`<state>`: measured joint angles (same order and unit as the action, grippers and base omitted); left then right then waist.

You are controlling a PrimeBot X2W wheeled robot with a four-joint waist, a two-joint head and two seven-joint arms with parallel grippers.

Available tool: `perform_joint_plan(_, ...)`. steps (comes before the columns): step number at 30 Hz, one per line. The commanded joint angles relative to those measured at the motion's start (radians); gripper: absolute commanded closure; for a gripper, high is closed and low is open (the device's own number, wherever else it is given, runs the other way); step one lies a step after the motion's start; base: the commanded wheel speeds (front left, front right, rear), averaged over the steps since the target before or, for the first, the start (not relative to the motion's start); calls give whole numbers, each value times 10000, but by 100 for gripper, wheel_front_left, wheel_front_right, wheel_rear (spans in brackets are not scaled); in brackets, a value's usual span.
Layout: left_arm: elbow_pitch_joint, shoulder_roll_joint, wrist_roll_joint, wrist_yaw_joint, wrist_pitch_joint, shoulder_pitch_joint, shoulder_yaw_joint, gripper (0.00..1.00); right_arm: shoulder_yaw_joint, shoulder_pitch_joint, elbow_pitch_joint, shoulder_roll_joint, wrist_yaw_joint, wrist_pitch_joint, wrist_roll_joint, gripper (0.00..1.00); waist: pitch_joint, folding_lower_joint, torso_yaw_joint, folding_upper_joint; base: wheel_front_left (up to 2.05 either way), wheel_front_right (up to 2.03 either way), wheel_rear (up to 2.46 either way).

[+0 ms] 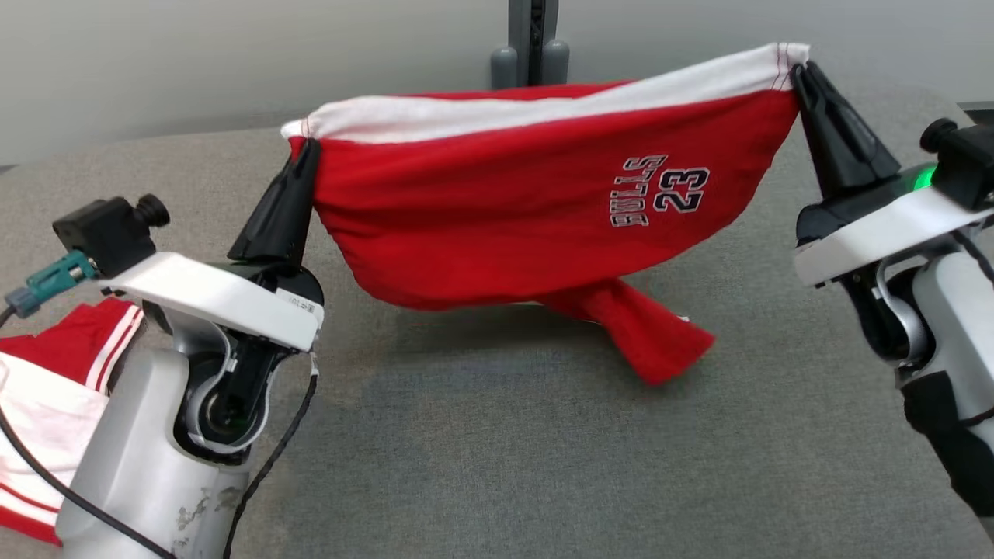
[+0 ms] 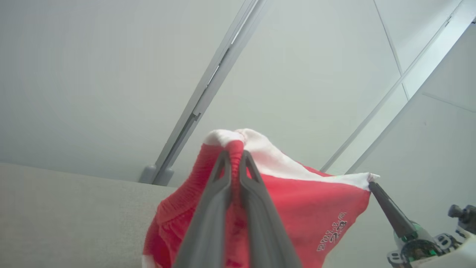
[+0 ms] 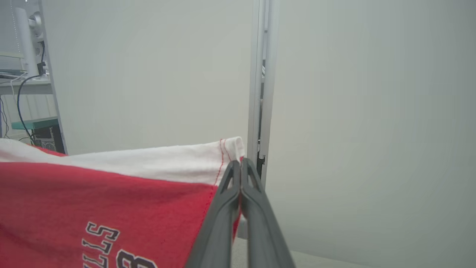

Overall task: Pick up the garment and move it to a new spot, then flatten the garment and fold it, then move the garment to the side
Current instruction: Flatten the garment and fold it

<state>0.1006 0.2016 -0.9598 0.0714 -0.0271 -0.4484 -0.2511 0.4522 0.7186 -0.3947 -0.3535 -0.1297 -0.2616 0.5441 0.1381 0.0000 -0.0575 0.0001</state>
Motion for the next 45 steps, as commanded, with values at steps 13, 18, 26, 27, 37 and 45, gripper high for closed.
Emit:
perform_joint_plan(13, -1176, 374, -1076, -76, -1363, -1373, 203, 100, -446, 1182, 883, -832, -21, -53, -240, 100, -1065, 0, -222, -1, 0, 0, 0)
perform_joint_plan(18, -1201, 463, -844, -162, -1635, -1679, -64, 100, -422, 1383, 626, -800, -21, 190, -51, 100, -897, 0, -260, -1, 0, 0, 0)
perform_joint_plan(26, 985, 281, 653, 287, -461, -4312, -514, 100, 226, 3477, -1331, -248, -21, 677, -179, 100, 716, 0, -219, -1, 0, 0, 0)
perform_joint_plan(27, 1414, 263, 936, 343, -110, -4840, -556, 100, 309, 3949, -1696, -157, -21, 592, -226, 100, 997, 0, -235, -1, 0, 0, 0)
perform_joint_plan(37, 4959, 58, 3624, 596, 2875, -10123, -1532, 100, -1153, 8664, -3800, 906, -20, -51, -1801, 100, 4137, 0, -557, -1, 0, 0, 0)
perform_joint_plan(45, 3005, 132, 3998, 588, 2908, -10422, -2113, 100, -2287, 8265, -2017, 1564, -21, -35, -3663, 100, 6043, 0, -873, -1, 0, 0, 0)
